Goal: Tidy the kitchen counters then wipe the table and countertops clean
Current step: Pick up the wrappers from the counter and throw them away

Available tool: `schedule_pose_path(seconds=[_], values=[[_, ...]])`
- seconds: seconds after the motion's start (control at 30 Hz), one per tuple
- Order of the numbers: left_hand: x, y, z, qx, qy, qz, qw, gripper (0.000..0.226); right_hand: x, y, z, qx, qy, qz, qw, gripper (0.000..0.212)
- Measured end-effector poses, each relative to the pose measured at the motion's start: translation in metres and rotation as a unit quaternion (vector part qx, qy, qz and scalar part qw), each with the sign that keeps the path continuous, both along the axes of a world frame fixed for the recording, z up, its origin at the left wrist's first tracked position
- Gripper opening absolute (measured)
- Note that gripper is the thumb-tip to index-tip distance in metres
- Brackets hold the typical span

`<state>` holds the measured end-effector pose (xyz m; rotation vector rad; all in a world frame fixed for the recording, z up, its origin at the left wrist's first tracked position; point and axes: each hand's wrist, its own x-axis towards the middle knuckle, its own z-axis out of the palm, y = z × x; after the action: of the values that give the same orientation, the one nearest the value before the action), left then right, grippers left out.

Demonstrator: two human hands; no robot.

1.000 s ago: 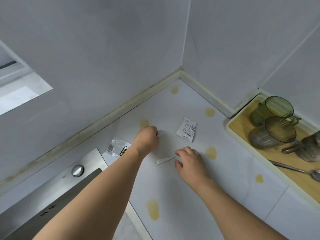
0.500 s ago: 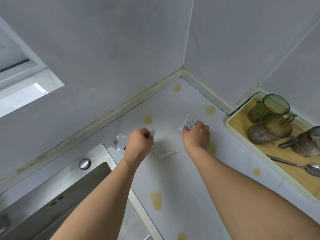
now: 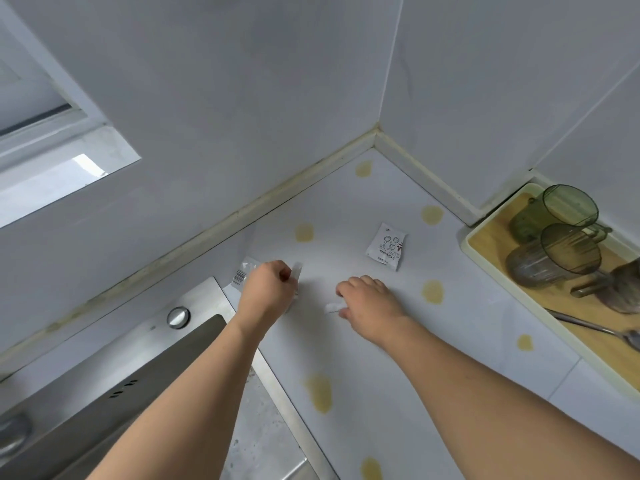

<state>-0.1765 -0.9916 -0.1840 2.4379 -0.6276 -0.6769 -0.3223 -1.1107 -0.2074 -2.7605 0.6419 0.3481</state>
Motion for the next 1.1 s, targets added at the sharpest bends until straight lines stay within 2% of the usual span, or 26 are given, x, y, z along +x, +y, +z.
schedule_pose_path(seconds=[0.17,0.3,0.4,0.53,0.73,0.83,0.93,1.0,1.1], values=[[-0.01,0.015,-0.001,0.013,-0.018,-0.034,0.999,0.042,0.01,0.012,0.001,0.023,0.041,-0.046,0.998,0.024],[0.008,0.027,0.007,0.065,-0.041,-0.074,0.994,0.032,0.015,0.013,0.004,0.036,0.03,-0.077,0.996,0.021],[0.027,0.036,0.012,0.06,-0.034,-0.031,0.997,0.029,0.019,0.01,0.007,0.09,0.021,-0.15,0.984,0.019],[0.033,0.042,0.013,-0.01,0.038,0.08,0.996,0.008,0.024,0.009,0.011,0.13,-0.001,-0.209,0.969,0.021],[0.025,0.038,0.01,0.009,0.01,0.025,1.0,0.027,0.031,0.014,0.016,0.166,-0.047,-0.249,0.953,0.01],[0.03,0.039,0.01,-0.006,0.019,0.034,0.999,0.028,0.042,0.022,0.016,0.196,-0.058,-0.256,0.945,0.004],[0.042,0.044,0.008,-0.006,0.024,0.053,0.998,0.017,0.054,0.028,0.018,0.211,-0.078,-0.268,0.937,0.013],[0.051,0.049,0.003,0.029,-0.002,0.032,0.999,0.008,0.057,0.028,0.022,0.205,-0.083,-0.267,0.938,0.014],[0.057,0.045,-0.003,0.125,-0.146,-0.099,0.976,0.013,0.053,0.022,0.023,0.182,-0.075,-0.281,0.939,0.011]])
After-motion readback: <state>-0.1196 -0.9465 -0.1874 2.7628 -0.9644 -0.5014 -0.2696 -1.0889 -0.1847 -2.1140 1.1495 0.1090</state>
